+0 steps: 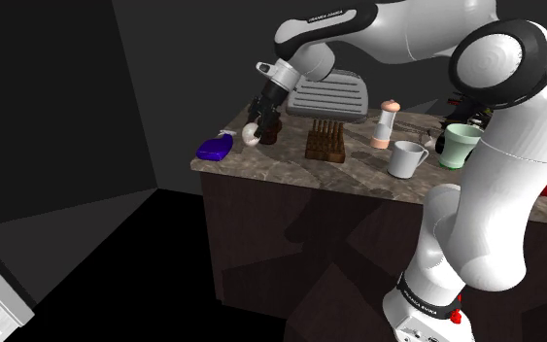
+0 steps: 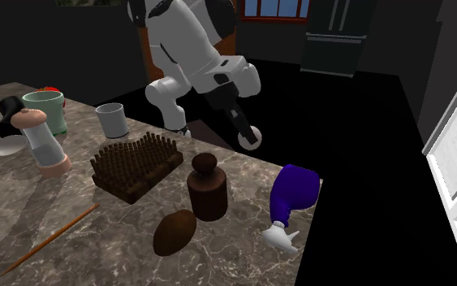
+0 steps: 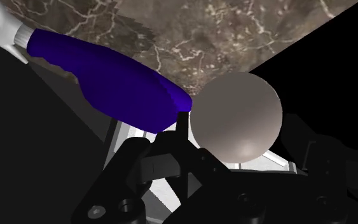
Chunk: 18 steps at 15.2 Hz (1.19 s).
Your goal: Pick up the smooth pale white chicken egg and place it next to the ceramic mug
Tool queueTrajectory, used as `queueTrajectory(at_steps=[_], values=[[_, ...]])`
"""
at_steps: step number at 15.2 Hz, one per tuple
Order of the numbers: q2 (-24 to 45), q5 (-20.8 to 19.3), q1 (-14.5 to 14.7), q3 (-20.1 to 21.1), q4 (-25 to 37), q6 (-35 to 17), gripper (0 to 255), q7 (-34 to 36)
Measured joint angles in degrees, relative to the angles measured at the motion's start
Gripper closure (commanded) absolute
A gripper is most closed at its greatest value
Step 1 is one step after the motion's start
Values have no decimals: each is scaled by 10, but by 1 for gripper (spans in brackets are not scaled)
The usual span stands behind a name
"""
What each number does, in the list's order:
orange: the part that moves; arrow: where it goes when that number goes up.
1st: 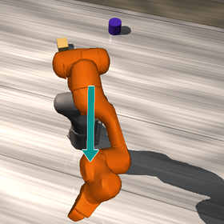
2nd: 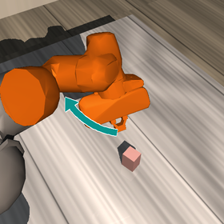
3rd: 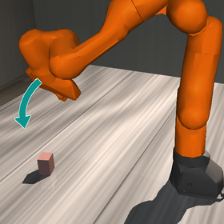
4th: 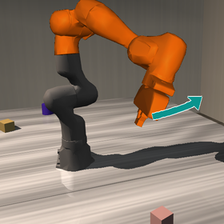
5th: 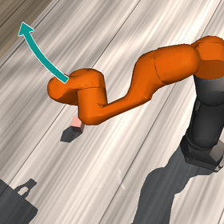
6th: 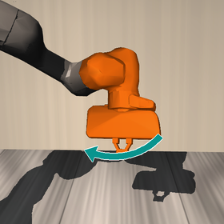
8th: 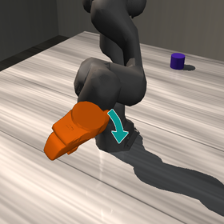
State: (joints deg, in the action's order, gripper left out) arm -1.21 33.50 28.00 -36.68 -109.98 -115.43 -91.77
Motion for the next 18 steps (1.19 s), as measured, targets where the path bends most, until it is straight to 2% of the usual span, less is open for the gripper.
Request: queueTrajectory(at_steps=[16,18], values=[[-8,-28,-3,-3,107,98,255,61],[-26,-38,-6,-5,93,101,255,58]])
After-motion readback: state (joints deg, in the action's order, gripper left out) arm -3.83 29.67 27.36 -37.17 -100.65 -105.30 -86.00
